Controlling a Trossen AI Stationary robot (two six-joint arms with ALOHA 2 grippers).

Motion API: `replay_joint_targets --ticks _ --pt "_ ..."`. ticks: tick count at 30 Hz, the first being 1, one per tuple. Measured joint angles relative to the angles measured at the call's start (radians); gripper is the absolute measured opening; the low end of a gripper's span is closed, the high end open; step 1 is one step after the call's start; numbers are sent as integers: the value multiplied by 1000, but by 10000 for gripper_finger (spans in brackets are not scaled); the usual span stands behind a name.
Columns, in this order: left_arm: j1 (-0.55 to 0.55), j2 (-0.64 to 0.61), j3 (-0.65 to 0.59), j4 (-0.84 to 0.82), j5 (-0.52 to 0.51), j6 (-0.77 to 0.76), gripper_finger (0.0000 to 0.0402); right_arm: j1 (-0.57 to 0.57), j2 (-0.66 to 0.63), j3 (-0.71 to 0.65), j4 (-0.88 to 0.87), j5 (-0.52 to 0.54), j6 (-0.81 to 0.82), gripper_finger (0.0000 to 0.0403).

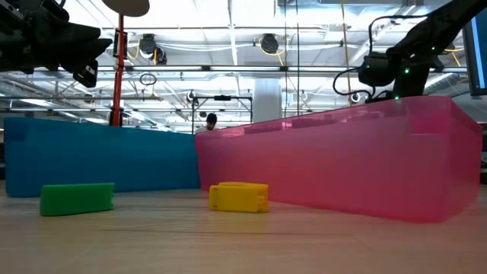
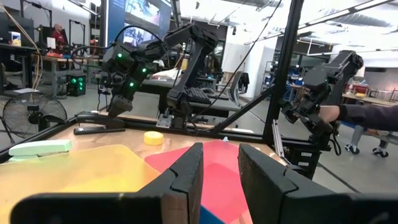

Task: Pick and place Stapler, Stapler remover, tape
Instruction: Put the large black stapler into the blue bin

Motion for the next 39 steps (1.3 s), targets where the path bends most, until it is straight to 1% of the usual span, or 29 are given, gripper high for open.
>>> replay_joint_targets --ticks 4,9,15,23,33,36,39 --pt "0 0 0 0 0 0 104 5 45 24 -6 39 45 254" --pt "0 0 0 0 0 0 104 5 92 37 -7 47 49 254" --pt "0 0 0 0 0 1 104 5 129 37 18 88 68 254" --pt "0 0 0 0 0 3 104 5 165 37 41 103 84 254" --pt "0 0 0 0 0 3 104 12 251 37 50 133 72 253" --pt "0 0 0 0 0 3 104 11 268 37 54 126 72 244" --pt "0 0 0 0 0 3 104 11 284 37 54 118 70 213"
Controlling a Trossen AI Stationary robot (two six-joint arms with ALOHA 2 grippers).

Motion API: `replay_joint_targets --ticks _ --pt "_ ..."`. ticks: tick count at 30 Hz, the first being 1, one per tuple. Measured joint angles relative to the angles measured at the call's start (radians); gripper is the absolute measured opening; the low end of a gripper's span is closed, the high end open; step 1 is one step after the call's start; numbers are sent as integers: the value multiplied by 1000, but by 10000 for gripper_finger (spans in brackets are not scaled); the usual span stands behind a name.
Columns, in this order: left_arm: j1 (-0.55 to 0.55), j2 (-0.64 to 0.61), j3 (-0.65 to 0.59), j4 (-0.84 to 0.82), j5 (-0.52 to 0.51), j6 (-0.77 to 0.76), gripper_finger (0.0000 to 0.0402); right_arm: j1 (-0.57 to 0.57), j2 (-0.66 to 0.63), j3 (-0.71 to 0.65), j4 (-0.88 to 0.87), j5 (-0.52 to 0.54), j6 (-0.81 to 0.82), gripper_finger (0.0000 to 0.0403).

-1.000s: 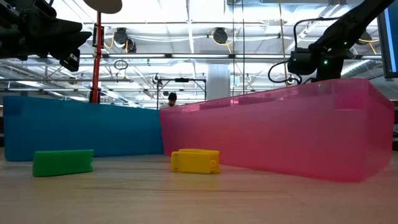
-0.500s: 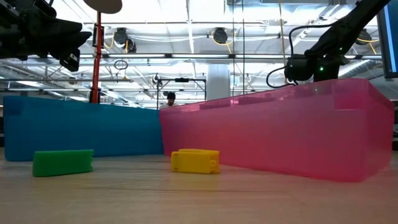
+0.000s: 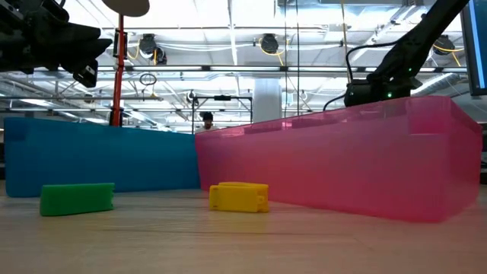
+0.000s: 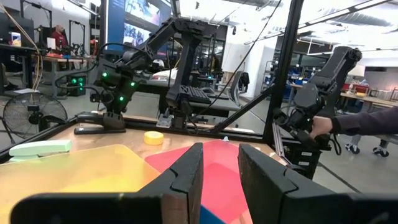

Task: Pick and place Stapler, Stapler remover, tape
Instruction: Put the large black stapler into the blue bin

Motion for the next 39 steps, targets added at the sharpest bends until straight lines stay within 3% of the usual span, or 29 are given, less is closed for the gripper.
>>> replay_joint_targets --ticks 6,14,22,27,33,39 --pt "0 0 0 0 0 -39 104 1 -2 1 2 -8 -1 127" --pt "0 0 -1 24 0 -242 104 0 -32 0 -1 -32 -13 127" --pt "0 0 -1 229 0 -306 104 1 -197 0 -2 -34 -183 127" --pt "0 0 0 340 -32 -305 104 16 -343 0 -4 -174 -258 127" --pt "0 1 0 406 -145 -297 104 123 -468 0 5 -272 -257 127" --pt "0 1 0 407 -301 -355 104 312 -494 0 118 -317 -276 127"
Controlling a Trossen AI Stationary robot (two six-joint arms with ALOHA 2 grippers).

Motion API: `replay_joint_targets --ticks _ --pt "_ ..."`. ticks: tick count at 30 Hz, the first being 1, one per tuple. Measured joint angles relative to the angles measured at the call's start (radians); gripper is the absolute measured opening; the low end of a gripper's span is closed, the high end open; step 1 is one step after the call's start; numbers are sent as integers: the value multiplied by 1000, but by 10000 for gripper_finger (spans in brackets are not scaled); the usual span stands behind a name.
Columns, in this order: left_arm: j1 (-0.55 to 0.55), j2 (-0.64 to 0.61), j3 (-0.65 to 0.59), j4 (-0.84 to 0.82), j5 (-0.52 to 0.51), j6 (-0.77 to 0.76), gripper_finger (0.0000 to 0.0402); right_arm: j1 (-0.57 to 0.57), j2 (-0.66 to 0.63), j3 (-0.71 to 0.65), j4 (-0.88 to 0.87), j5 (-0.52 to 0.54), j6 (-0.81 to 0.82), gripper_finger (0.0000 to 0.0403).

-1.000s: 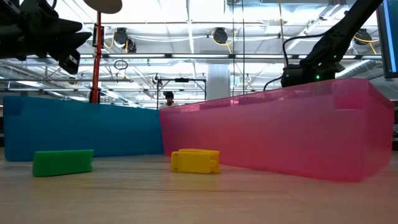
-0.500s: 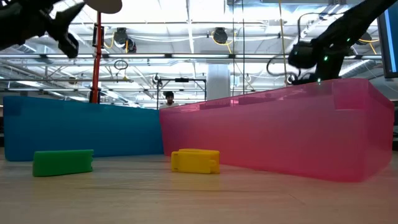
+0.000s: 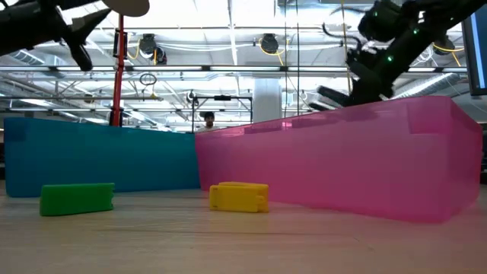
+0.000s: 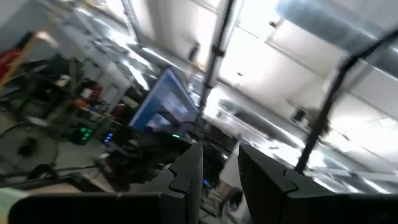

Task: Pick and place Stapler, Stapler remover, tape
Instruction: Put the large black stapler into the blue bin

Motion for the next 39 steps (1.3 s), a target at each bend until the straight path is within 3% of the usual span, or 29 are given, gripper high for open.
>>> replay_joint_targets --ticks 3,7,10,17,23,28,39 --pt "0 0 0 0 -59 -53 104 101 22 2 85 12 -34 127" --pt "0 0 0 1 -104 -64 104 228 97 63 109 118 -69 127" --pt "0 0 0 4 -135 -87 104 304 176 148 115 165 -146 127" --pt "0 68 14 5 -144 -86 104 404 386 386 114 161 -363 127" --pt "0 235 84 3 -144 -71 104 443 537 565 99 157 -513 127" --pt "0 403 188 2 -144 29 104 461 614 664 57 156 -588 127" --pt "-1 769 492 -222 -105 202 104 481 699 713 -26 156 -642 127"
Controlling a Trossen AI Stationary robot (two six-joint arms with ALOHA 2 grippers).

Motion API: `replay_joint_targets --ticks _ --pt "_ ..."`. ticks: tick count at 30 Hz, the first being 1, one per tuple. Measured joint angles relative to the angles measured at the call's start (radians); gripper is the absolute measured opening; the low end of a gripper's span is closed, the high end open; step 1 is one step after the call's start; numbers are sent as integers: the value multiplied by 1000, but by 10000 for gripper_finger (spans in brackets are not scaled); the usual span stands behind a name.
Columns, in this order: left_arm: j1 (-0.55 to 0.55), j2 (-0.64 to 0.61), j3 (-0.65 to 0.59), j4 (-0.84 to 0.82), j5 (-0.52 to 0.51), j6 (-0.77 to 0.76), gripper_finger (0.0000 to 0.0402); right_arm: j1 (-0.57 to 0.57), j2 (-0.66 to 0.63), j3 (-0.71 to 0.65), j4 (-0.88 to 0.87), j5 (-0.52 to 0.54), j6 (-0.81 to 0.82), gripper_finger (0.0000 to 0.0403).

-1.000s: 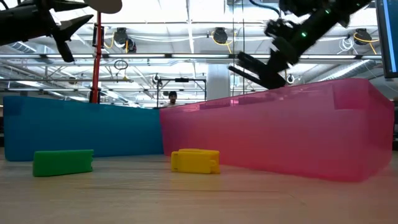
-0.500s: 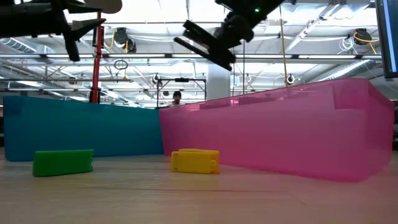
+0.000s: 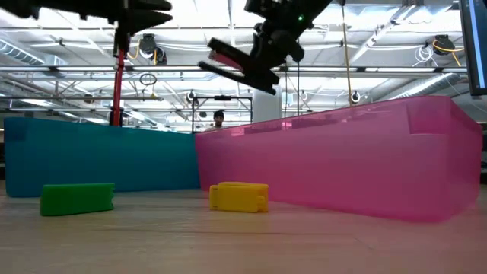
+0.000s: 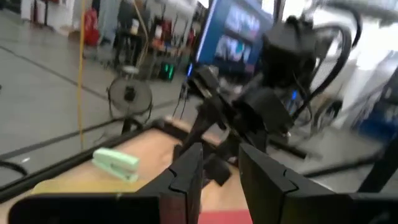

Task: Pick and place Stapler, Stapler remover, tape
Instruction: Put the large black stapler into the blue bin

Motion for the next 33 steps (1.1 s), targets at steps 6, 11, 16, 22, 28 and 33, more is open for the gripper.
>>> replay_joint_targets --ticks 6,11,16,22,28,33 --pt "0 166 160 -138 18 40 104 0 25 0 -77 -9 0 127" --pt "1 275 283 -270 46 67 104 0 28 0 -107 -52 0 127" --pt "1 376 402 -398 70 70 104 -1 27 0 -114 -52 0 127" --pt "2 523 581 -652 84 81 104 -1 27 -1 -139 -47 6 127" --pt "5 640 718 -843 59 121 104 4 27 -1 -139 -42 51 127" --pt "19 690 748 -886 62 118 104 13 27 -2 -148 -16 62 127"
